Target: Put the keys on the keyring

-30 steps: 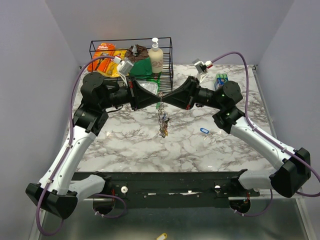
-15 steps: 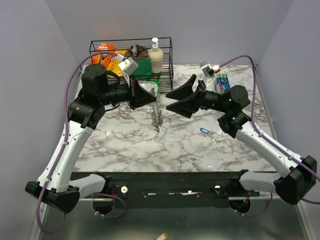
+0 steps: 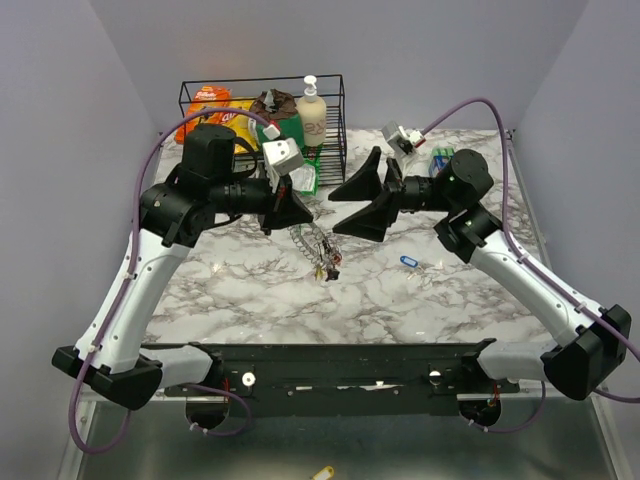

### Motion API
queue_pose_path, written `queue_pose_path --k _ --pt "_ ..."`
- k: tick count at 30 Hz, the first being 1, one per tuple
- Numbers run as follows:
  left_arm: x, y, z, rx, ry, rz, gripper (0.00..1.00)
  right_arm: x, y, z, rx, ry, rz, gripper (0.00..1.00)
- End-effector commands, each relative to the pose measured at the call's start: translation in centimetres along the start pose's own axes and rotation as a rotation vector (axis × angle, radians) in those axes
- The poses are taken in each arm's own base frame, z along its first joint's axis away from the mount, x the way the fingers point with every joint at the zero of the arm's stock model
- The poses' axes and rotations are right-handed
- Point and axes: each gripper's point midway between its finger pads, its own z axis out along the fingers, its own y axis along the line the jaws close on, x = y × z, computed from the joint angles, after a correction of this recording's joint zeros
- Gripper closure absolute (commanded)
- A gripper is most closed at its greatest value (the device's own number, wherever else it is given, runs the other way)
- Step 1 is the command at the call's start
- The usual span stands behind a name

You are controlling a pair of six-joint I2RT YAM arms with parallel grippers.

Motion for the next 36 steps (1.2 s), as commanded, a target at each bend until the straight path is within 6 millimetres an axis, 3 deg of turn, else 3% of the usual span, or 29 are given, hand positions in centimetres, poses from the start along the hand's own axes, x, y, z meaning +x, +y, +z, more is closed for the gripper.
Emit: queue_pose_path --k 1,7,16,21,27,36 --pt "0.0 -0.8 -0.3 0.015 0.026 0.152 1.0 1.4 0.9 -0.1 -0.095 0.082 -0.014 0.09" --pt "-1.0 -1.4 0.6 0.085 0.065 0.172 1.0 2.3 0.5 -0.4 -0.084 0.114 -0.03 0.19" --pt "-0.6 -2.0 2.9 0.148 0.15 0.168 1.0 2.6 -0.2 -0.8 -0.008 0.094 -0.045 0.32" --pt "-0.9 -1.9 2.8 0.138 0.148 0.181 1.0 2.9 -0.6 -1.0 0.019 0.094 -0.052 0.41" --pt "-1.0 -2.0 2.6 0.135 0.149 0.186 1.0 3.5 -1.3 -1.1 0.049 0.108 -0.048 0.43" --pt "-1.1 -2.2 2.5 0.142 0.144 0.192 1.0 3.6 -1.7 -1.3 0.084 0.105 -0.057 0.58"
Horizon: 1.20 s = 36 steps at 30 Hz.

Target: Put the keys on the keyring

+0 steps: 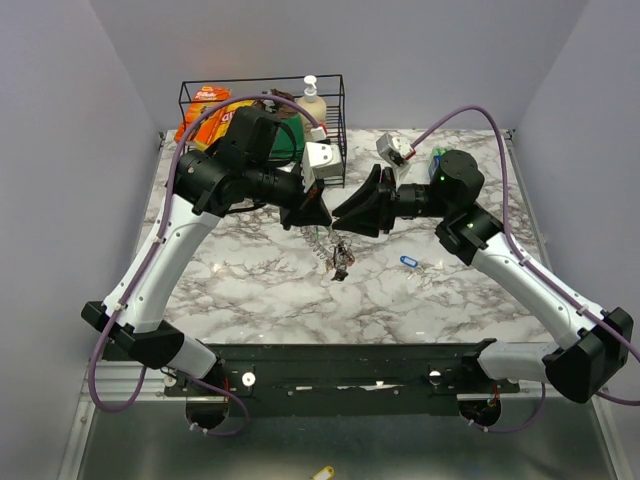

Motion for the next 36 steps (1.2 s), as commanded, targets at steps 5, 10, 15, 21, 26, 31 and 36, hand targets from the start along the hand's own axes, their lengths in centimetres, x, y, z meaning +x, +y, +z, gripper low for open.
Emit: queue_pose_path --k 5,10,15,21,26,31,36 --pt "-1.7 -0.7 -1.0 -0.009 -0.05 0.064 1.0 0.4 -0.2 -0.4 0.032 0.004 -0.004 0.65" --pt "-2.0 -0.9 -1.1 -0.001 -0.059 0.064 1.0 0.8 -0.3 -0.4 0.029 0.011 0.001 0.66" --pt "-2.3 -0.9 -1.2 -0.003 -0.066 0.071 1.0 1.0 -0.4 -0.5 0.039 0.011 -0.001 0.82" --pt "-2.1 -1.0 -1.0 0.012 -0.063 0.061 1.0 0.8 -0.6 -0.4 0.047 0.008 0.005 1.0" --pt "-2.0 -1.0 -0.9 0.013 -0.06 0.063 1.0 0.6 -0.5 -0.4 0.05 0.005 0.003 1.0" --pt "-2.0 -0.6 -1.0 -0.012 -0.056 0.052 1.0 0.2 -0.4 -0.5 0.052 -0.005 -0.008 0.99" --pt "-2.9 0.1 -1.2 -0.066 -0.09 0.045 0.64 -0.4 -0.9 -0.6 0.096 -0.04 0.0 0.99"
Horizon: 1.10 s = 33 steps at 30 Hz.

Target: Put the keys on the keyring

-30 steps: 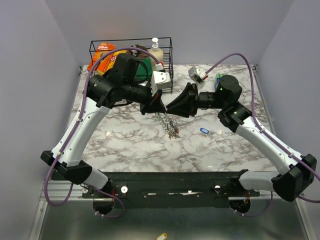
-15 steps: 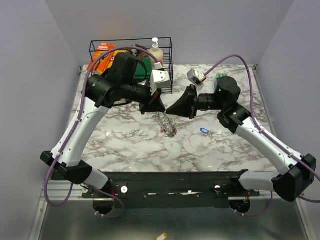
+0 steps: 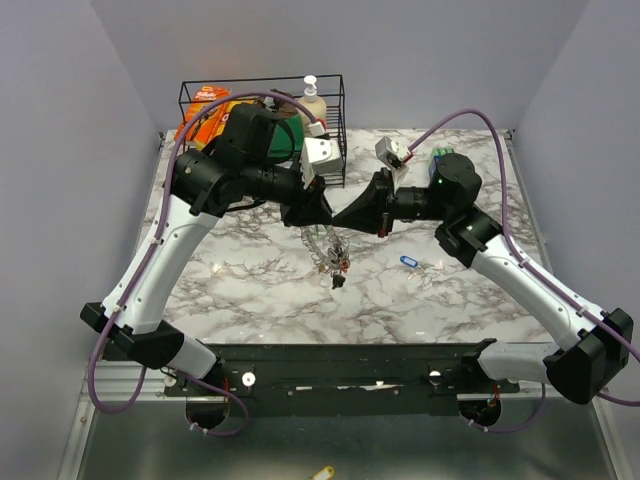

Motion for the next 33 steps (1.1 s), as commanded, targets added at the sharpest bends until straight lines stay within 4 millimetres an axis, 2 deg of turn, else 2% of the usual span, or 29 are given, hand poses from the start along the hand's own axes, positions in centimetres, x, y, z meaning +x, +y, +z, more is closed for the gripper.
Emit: queue_pose_path --k 1,3,6,10,12,13,15,16,17,19,22,26,27,33 --pt "-2.6 0.0 -1.0 -0.053 -0.09 0.036 0.58 -1.6 -0.3 -0.4 0.065 -0.065 -0.017 0.99" --pt "-3.6 0.5 -1.1 -0.092 -0.131 0.014 0.47 -2.2 -0.4 -0.6 0.092 -0.091 -0.02 0.99" --pt "-4.8 1.1 -1.5 -0.145 -0.193 -0.001 0.4 -3.2 -0.7 -0.9 0.133 -0.138 -0.027 0.99" --pt "-6.4 1.2 -3.0 -0.22 -0.295 -0.007 0.37 -5.2 -0.4 -1.6 0.174 -0.224 -0.044 0.99" --pt "-7.0 2.0 -3.3 -0.259 -0.358 -0.013 0.36 -6.0 -0.5 -1.9 0.206 -0.264 -0.026 0.99" --pt "-7.4 1.3 -4.1 -0.262 -0.4 -0.029 0.36 -6.7 -0.3 -2.1 0.209 -0.298 -0.034 0.99" --pt "-7.7 1.6 -4.3 -0.279 -0.474 -0.022 0.36 -7.3 -0.1 -2.7 0.222 -0.353 -0.011 0.99" --pt "-8.3 0.7 -5.5 -0.286 -0.53 -0.027 0.34 -8.2 0.4 -2.9 0.212 -0.392 -0.027 0.99" --pt "-8.2 1.2 -5.3 -0.294 -0.575 -0.025 0.34 -8.7 0.6 -3.2 0.217 -0.421 -0.026 0.99" --pt "-8.5 0.6 -6.5 -0.305 -0.642 -0.015 0.28 -9.3 1.1 -3.4 0.199 -0.464 -0.019 0.99" --pt "-8.6 0.2 -6.5 -0.252 -0.69 -0.038 0.25 -10.2 1.7 -3.7 0.178 -0.506 -0.02 0.99" --pt "-9.3 -1.3 -6.0 -0.104 -0.734 -0.025 0.25 -11.0 2.6 -4.0 0.146 -0.546 -0.041 0.99" --pt "-9.2 -2.3 -5.8 -0.033 -0.733 -0.042 0.25 -11.2 2.8 -4.1 0.141 -0.556 -0.046 0.99" --pt "-10.0 -4.6 -6.2 0.137 -0.798 0.028 0.29 -12.1 4.1 -4.5 0.083 -0.615 -0.057 0.99"
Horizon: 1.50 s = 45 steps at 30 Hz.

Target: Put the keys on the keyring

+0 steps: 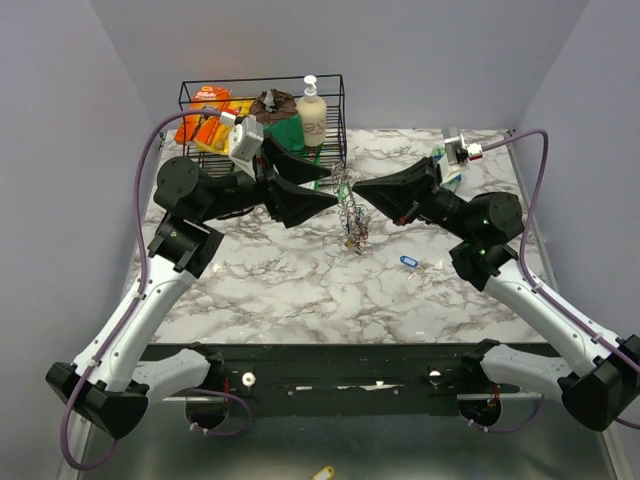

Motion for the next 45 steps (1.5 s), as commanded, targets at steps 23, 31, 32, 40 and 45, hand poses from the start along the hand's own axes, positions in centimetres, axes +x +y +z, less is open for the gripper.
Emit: queue_pose_path --k 23,31,32,40,45 --pt "-0.3 -3.4 0.8 0.308 0.015 -0.027 0.34 -3.9 3.6 0.5 -0.171 -0.15 -0.016 0.99" --pt "0.1 -2.5 1.2 0.278 0.011 -0.03 0.34 -3.5 3.6 0.7 -0.18 -0.121 -0.018 0.99" --pt "0.0 -2.4 1.2 0.278 0.007 -0.027 0.35 -3.4 3.5 0.7 -0.179 -0.117 -0.015 0.99" --pt "-0.4 -2.1 1.8 0.281 -0.007 -0.015 0.44 -2.8 3.3 0.8 -0.18 -0.099 -0.002 0.99" --pt "-0.6 -2.1 2.0 0.287 -0.01 -0.016 0.54 -2.6 3.2 0.7 -0.179 -0.095 -0.003 0.99"
